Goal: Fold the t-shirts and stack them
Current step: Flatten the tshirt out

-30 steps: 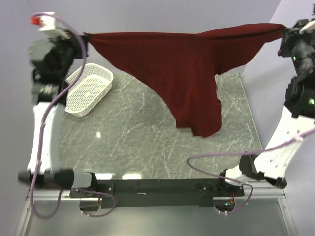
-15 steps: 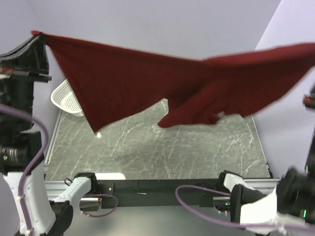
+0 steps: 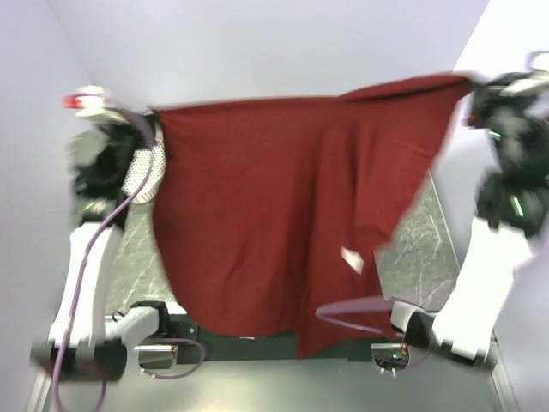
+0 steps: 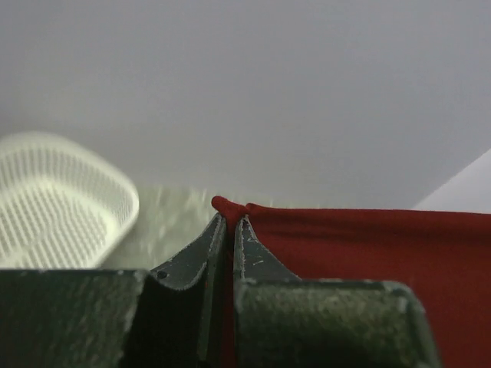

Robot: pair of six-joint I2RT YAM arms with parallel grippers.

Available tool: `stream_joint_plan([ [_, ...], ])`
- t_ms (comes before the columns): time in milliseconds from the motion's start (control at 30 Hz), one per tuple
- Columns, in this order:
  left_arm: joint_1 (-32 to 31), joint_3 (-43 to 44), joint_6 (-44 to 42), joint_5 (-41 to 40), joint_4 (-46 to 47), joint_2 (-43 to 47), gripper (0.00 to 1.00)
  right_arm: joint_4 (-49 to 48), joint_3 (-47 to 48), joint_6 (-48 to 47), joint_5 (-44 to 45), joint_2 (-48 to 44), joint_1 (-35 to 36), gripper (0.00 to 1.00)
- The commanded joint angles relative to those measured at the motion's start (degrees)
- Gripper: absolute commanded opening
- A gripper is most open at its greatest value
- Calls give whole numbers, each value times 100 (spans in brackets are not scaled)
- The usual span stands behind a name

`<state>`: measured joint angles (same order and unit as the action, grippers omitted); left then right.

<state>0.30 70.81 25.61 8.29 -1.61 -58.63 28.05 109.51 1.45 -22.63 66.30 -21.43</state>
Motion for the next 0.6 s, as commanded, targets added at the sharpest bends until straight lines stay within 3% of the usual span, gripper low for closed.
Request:
stream_joint_plan([
  [0, 58, -847, 155, 49, 825, -666, 0, -475, -1456, -382, 101, 199, 68, 0],
  [100, 41, -1306, 252, 190, 1319, -1454, 0, -1107, -2608, -488, 101, 321, 156, 0],
  [267, 6, -868, 41, 252, 1646, -2836, 0, -2031, -3682, -593, -39, 1015, 192, 0],
  [400, -3, 175, -152, 172, 1269, -4179, 0, -2287, -3754, -725, -119, 1866, 236, 0],
  [567, -249, 1197, -530, -47, 601, -5139, 0, -2094, -3113, -603, -75, 2624, 349, 0],
])
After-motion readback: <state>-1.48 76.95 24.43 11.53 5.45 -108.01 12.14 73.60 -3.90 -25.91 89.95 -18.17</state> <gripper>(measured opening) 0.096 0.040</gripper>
